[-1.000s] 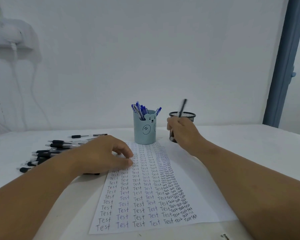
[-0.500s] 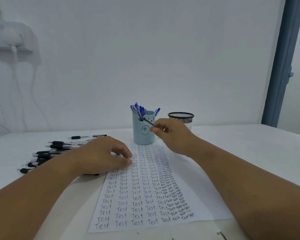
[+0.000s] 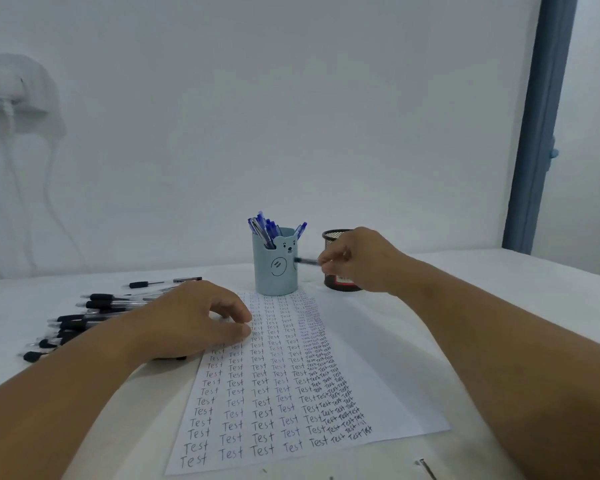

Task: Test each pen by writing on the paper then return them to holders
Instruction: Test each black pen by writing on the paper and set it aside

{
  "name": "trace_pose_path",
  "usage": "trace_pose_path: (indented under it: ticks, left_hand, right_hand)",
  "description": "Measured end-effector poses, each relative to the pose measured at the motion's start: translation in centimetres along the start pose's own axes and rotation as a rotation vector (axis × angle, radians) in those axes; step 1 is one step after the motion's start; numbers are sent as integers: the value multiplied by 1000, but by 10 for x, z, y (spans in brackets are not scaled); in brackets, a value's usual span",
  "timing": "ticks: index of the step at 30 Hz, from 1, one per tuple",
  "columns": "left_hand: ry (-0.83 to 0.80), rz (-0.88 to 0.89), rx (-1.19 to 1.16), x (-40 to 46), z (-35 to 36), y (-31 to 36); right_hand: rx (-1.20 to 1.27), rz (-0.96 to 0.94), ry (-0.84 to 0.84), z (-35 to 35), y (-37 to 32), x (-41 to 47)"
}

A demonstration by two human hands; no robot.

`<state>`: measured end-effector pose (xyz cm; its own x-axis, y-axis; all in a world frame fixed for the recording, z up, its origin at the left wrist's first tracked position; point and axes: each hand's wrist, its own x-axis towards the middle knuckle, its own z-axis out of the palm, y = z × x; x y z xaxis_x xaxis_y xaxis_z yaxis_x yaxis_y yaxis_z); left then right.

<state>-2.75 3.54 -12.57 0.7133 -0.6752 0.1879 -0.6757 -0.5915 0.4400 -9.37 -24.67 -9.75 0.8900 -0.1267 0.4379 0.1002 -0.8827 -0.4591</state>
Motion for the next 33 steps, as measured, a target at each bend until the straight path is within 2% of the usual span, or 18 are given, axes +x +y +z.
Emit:
trace_pose_path:
  ticks: [2,4,10,17,21,25,33]
  left_hand:
    - [0,0,12,0,0,1]
    - [3,-7,14,0,1,1]
    - [8,-50,-10,0,1,2]
    - [13,-50,-10,2,1,1]
    - [8,-49,-13,2,2,-1]
    - [16,-44,-10,2,2,-2]
    - [7,-31,-22,3,2,-2]
  right_hand:
    - [-158,3,-81,-9,11,-2]
    - [-217,6,-96,-13,24,-7]
    - [-141,145,-47,-1,67,-31]
    - [-147,160,16,-3,78,-35]
    - [-259,140,3,3,74,-30]
    - [-353,210,17,1,73,-30]
    - [-356,304,32,1,73,-30]
